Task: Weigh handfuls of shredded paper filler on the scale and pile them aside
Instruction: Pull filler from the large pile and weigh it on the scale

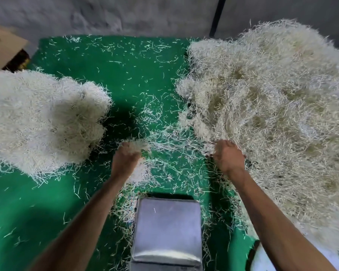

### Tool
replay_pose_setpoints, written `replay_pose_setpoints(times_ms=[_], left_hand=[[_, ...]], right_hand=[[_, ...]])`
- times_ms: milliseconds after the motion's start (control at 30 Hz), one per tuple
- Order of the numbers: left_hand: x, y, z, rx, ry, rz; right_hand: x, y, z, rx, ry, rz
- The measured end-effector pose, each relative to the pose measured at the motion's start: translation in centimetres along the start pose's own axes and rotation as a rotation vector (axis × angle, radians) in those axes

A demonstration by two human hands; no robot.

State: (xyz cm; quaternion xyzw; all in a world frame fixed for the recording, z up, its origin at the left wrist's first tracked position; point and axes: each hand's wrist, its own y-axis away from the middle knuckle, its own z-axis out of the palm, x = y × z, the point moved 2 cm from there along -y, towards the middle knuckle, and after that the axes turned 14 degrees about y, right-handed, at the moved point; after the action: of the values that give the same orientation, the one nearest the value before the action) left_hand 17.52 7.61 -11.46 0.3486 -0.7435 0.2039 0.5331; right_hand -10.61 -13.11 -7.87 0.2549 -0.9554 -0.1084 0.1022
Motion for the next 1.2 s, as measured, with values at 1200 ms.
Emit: replay_pose_setpoints(times_ms=[1200], left_hand=[[-0.5, -0.3, 1.0, -0.022, -0.200, -0.058]], right_hand=[[-12.0, -2.7, 1.2, 0.066, -0.030, -0.062]])
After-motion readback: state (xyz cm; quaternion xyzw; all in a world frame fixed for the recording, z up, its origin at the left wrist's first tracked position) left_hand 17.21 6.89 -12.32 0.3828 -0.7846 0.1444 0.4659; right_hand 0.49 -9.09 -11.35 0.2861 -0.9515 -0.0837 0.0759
